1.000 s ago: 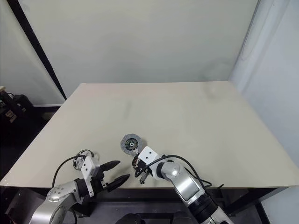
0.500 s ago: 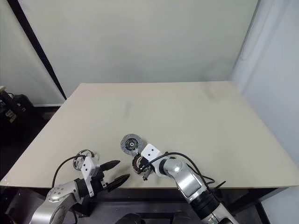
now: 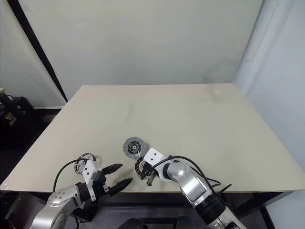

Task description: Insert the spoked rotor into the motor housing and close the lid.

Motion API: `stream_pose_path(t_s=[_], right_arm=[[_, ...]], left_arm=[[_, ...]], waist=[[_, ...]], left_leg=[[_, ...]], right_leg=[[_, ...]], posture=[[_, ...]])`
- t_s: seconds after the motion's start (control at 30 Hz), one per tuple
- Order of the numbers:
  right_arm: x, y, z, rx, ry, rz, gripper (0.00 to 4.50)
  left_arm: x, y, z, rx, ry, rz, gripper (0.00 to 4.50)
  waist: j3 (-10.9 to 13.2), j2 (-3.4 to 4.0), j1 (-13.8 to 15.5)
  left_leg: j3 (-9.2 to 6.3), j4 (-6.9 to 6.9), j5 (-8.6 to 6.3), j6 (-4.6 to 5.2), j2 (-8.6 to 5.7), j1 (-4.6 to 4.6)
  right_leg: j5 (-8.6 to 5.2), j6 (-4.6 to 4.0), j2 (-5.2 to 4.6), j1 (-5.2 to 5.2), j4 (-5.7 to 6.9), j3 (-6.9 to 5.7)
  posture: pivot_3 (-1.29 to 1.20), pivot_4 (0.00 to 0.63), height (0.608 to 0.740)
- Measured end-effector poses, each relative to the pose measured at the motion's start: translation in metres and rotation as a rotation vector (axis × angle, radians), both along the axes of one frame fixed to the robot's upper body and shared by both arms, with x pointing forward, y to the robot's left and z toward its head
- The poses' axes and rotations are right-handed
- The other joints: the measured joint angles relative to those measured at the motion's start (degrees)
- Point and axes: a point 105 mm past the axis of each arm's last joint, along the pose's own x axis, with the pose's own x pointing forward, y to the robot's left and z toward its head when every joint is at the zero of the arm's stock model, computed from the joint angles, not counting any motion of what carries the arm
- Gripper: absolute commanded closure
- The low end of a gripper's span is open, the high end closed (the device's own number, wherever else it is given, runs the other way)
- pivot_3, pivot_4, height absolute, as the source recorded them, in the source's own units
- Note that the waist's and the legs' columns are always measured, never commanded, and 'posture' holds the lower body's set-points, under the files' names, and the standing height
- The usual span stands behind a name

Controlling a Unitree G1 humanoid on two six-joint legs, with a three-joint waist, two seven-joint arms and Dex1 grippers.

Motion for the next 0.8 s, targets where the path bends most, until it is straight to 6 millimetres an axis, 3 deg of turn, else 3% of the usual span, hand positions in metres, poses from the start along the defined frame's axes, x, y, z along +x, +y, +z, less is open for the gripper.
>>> stream_pose_path(t_s=[0.8], right_arm=[[0.013,0.003,0.002,0.062,-0.021,-0.069,4.48]], left_arm=[[-0.001,0.001,-0.001,0.001,0.005,0.008,0.00]], waist=[[0.00,0.01,-0.03]], left_leg=[[0.08,0.02,0.00,0.00,0.08,0.01]], right_leg=[[0.00,0.00,0.04,-0.02,0.00,0.01]], posture=[[0.00,0.000,0.740]])
